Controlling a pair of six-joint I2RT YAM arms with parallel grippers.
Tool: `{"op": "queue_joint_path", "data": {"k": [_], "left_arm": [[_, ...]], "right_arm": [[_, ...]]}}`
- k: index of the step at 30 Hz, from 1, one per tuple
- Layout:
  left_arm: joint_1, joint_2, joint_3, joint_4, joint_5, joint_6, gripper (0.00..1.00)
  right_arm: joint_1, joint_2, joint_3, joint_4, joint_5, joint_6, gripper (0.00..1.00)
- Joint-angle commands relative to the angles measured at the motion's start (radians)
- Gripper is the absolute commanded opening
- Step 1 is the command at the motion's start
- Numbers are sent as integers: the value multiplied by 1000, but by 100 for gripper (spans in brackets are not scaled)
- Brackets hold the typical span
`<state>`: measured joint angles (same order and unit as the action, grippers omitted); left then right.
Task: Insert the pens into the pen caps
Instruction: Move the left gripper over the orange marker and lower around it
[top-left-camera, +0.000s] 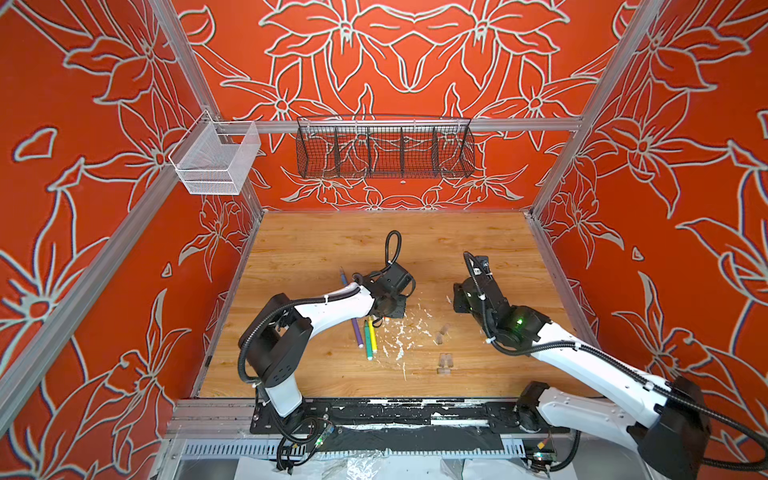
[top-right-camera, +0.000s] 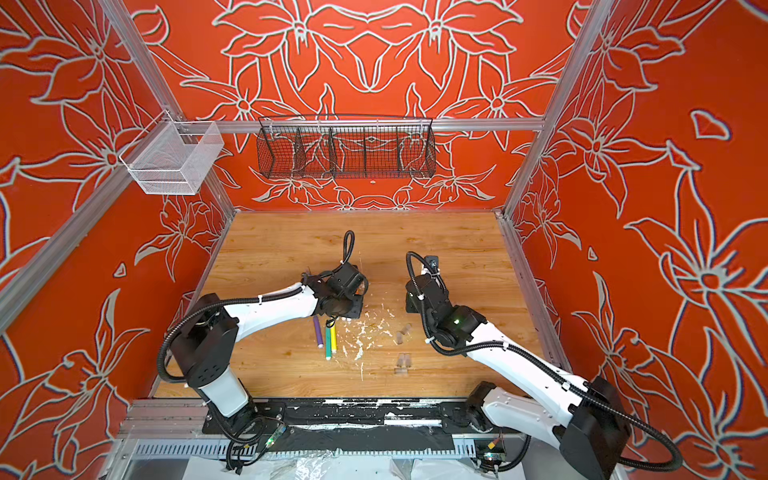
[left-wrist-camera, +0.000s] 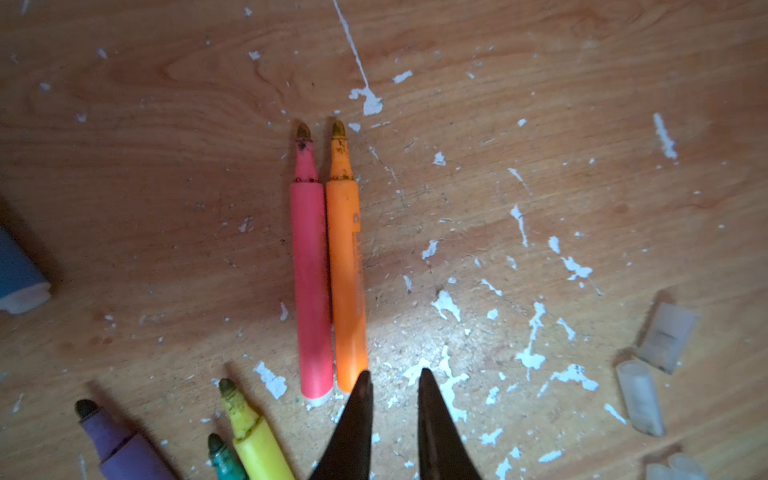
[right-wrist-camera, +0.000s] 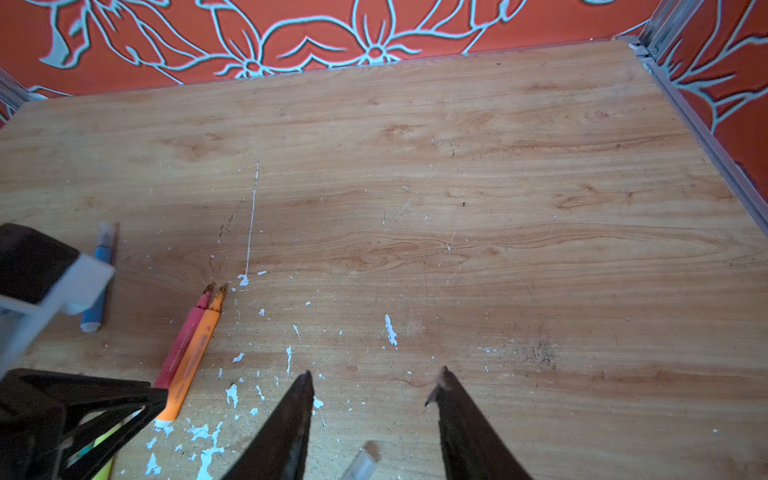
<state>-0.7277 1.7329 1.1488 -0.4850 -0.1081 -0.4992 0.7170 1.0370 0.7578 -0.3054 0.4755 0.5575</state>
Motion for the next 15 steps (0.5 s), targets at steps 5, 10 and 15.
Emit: {"op": "queue_joint_path", "data": {"k": [5,10,15], "left_arm": [[-3,84,83,-124,-53,-11,19],[-3,151,138,-179,-68,-18,20],[-3,204,182,-224,-82,-23,25]], "right_arm": [[-8,-23,9,-14,15,4,51],[-8,-19,12,-17,12,4,51],[-10,-20,12,-19,11,5,51]]}}
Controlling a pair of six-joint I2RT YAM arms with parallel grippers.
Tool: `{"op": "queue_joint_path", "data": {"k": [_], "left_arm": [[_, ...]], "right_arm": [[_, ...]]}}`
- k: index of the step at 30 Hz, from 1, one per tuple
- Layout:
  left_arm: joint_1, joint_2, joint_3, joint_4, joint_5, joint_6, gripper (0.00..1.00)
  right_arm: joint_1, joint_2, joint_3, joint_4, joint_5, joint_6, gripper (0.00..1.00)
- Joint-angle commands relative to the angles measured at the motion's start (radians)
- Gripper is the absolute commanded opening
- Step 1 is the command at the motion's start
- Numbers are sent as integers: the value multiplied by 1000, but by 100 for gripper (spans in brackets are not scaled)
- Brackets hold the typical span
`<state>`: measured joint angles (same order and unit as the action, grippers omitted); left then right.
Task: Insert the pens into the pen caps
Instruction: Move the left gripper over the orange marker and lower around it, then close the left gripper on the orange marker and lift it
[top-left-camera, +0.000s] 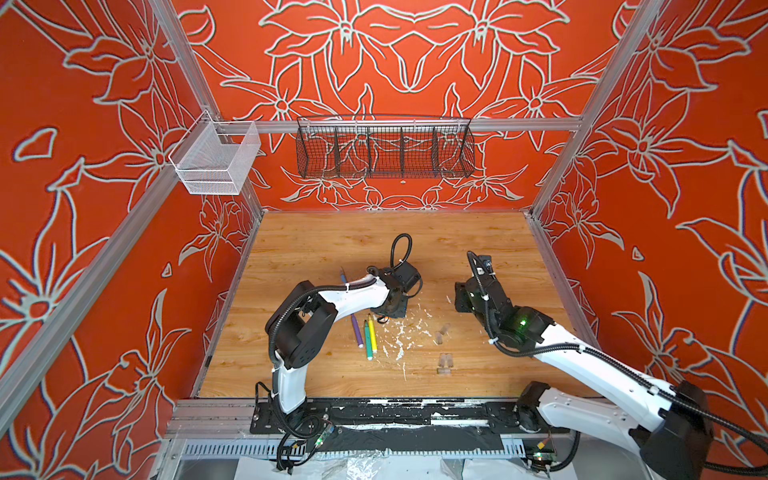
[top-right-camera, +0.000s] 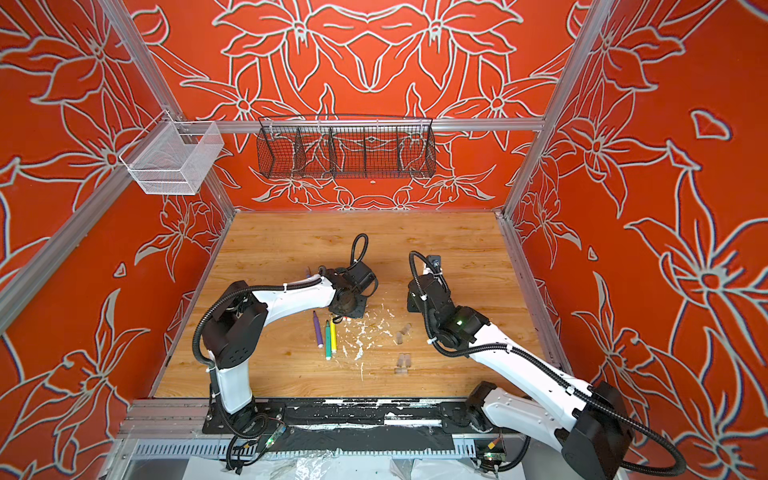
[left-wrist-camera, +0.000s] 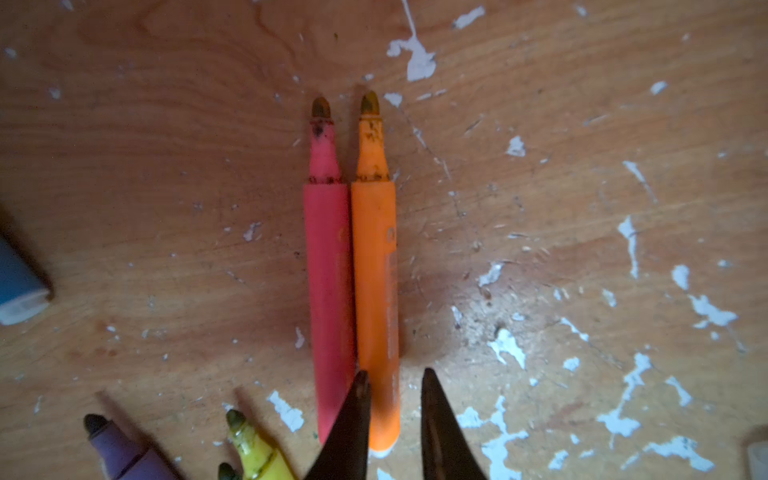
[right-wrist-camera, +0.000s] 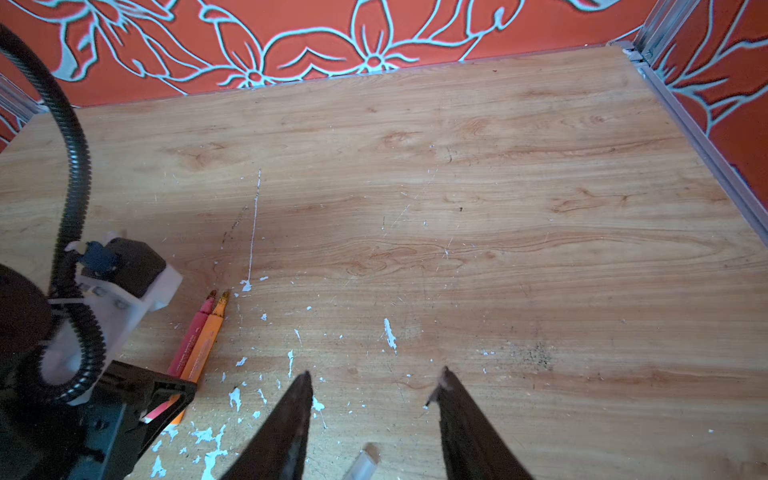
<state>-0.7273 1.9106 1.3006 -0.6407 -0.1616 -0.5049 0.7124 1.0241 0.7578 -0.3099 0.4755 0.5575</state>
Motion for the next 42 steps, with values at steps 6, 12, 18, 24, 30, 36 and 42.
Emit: {"op": "queue_joint_path", "data": {"k": [6,12,18,24,30,36,42], "left_arm": [[-3,67,61,-92,-20,-13,31],[1,101,81,-100,14,-7,31],[18,130,94,-112,48,-7,21],[20,145,103,-126,53,-7,11],[31,156,105,-126,87,-6,0],[31,83,46,-54,131,13,0],[29,-136,-112,129,170,35,0]], "right_arm": [[-5,-7,14,-14,-1,2,51],[-7,-6,14,-15,2,2,51],[-7,-4,15,-15,2,3,51],[-8,-2,15,-16,-2,5,51],[-8,-4,11,-14,-3,7,51],[-9,-10,3,-7,-11,9,50],[-6,-21,-25,64,-103,-22,51]]}}
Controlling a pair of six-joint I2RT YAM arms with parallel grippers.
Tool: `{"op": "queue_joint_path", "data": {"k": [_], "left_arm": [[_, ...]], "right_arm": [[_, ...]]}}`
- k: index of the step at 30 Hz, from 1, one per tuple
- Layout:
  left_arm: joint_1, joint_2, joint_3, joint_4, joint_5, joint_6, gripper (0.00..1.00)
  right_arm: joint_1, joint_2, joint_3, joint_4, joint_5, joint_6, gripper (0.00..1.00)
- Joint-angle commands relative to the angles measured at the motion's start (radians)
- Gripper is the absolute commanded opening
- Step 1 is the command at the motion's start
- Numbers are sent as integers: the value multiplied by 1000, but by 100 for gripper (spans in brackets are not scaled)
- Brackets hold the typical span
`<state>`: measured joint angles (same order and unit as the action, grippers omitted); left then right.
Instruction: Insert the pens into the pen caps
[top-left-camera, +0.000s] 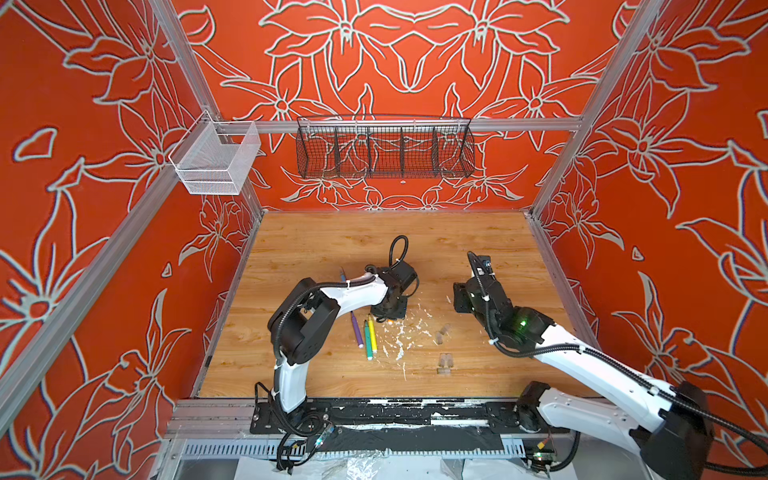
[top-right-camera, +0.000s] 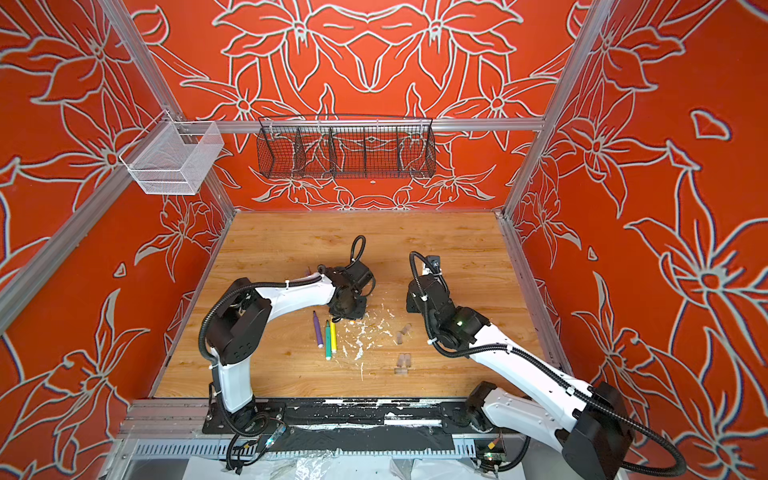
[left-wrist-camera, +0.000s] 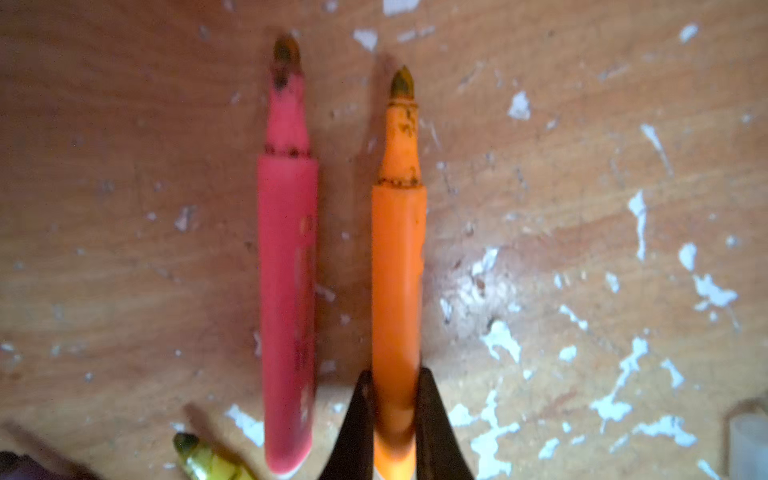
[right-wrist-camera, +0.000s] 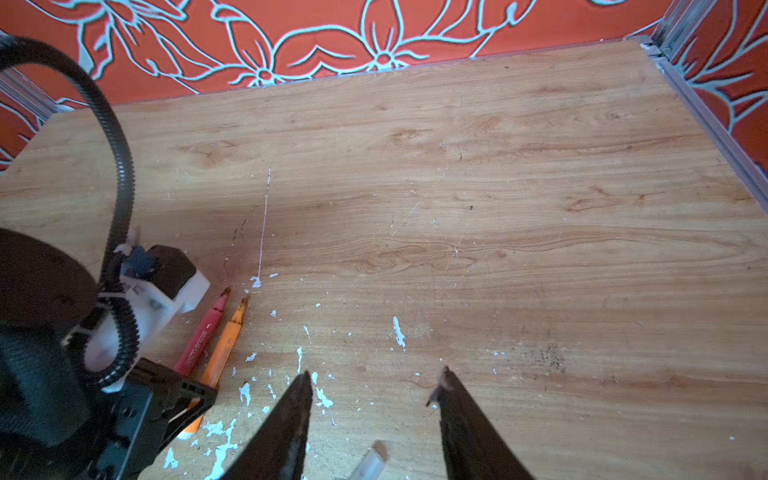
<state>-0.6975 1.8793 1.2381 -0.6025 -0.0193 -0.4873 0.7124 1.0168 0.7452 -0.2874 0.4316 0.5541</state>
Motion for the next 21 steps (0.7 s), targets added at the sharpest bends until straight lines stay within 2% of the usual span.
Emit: {"op": "queue_joint_path", "data": {"k": [1,5,7,9,12,16,18,21], "left_arm": [[0,-137,-75,119,35,20,0],[-12,-288,-180,231,40,36,0],[-20,-362,-235,294,40,47,0],[-29,-428,-284,344,45,64,0],[-40,-487,-332,395,49,84,0],[-56,-517,-360,445,85,114,0],[-74,-531,-370,471,99,132,0],[-105,-556,-386,502,108,158,0]], "right_arm": [[-4,-10,-10,43,-67,-22,54],[-4,21,-12,81,-142,-17,63],[-4,35,-22,135,-258,-16,64],[-4,62,-27,217,-422,-13,63],[-5,92,-59,360,-582,30,63],[-8,125,-83,452,-682,116,64],[-8,148,-76,469,-726,140,62],[-9,167,-78,478,-735,160,61]]}}
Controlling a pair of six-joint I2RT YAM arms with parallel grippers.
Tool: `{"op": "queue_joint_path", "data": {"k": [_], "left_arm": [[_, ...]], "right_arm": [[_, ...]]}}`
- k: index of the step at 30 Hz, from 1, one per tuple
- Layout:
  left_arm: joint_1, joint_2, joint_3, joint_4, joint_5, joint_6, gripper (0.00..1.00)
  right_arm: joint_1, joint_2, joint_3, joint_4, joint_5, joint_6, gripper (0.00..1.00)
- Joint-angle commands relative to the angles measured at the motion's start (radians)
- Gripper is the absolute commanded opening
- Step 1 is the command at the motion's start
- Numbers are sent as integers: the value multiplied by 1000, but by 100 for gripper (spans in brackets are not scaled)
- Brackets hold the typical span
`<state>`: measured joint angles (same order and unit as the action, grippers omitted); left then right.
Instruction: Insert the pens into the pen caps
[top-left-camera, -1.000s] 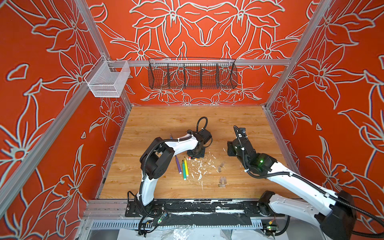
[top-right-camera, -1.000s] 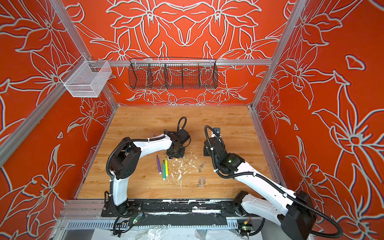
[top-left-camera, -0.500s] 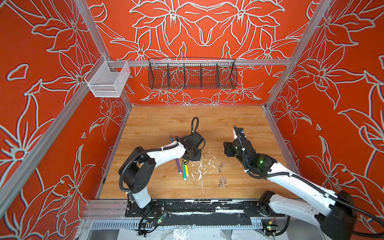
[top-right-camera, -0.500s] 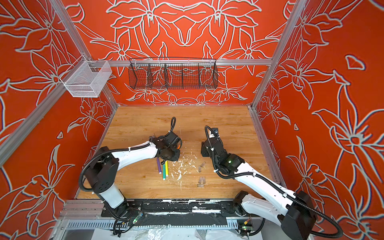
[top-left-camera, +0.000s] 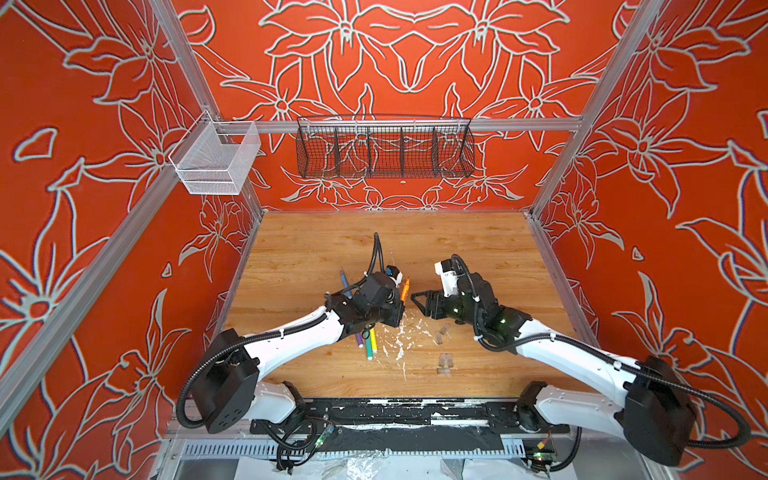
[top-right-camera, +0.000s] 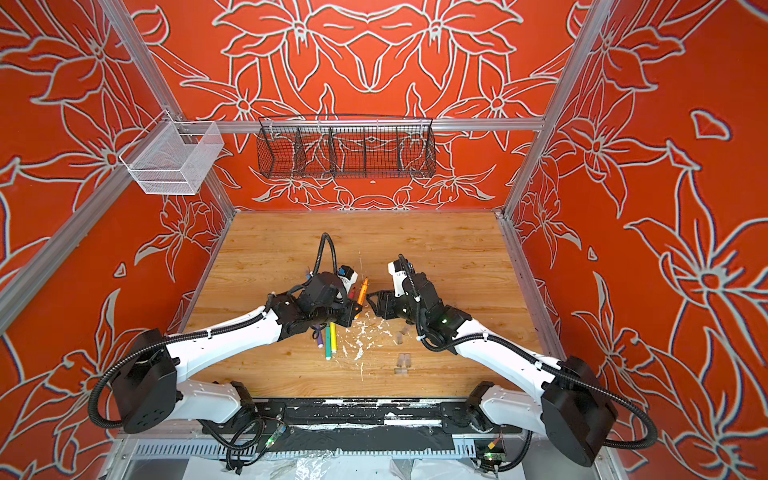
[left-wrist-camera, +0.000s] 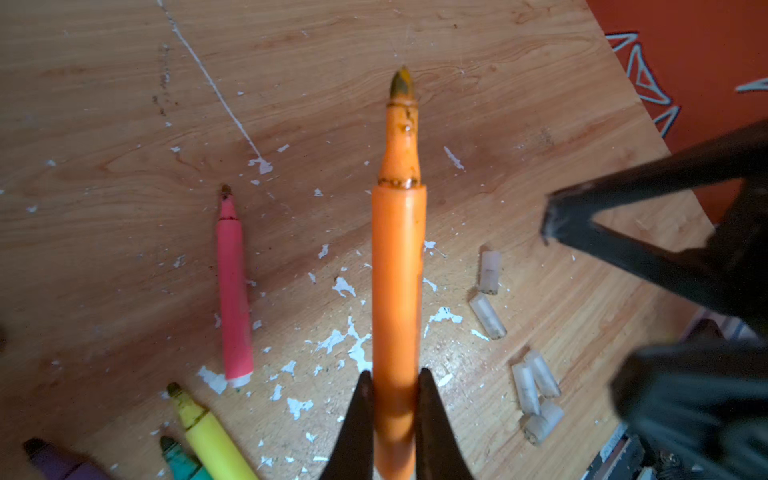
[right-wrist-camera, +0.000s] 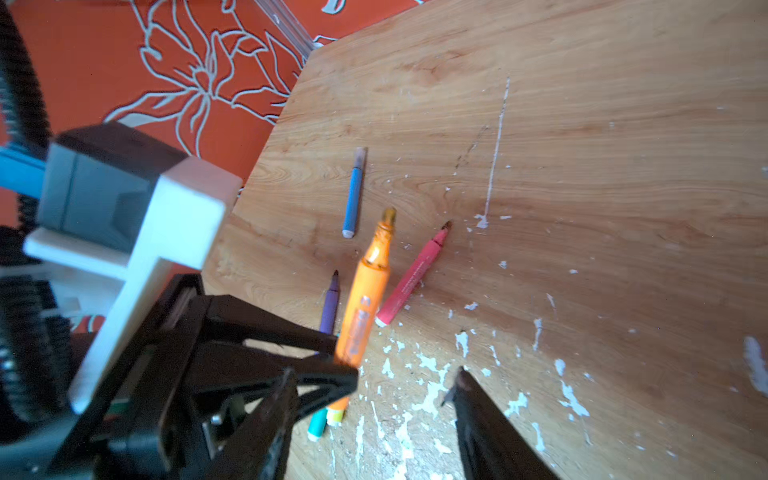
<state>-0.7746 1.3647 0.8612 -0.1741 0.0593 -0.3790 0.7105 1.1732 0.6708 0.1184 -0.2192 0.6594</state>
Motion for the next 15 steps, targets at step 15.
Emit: {"op": "queue_joint_path", "data": {"k": [15], "left_arm": [[-76,-83,-39,111,30,95,0]], "right_arm": [[-8,30,-17,86,-71,101,30]]}}
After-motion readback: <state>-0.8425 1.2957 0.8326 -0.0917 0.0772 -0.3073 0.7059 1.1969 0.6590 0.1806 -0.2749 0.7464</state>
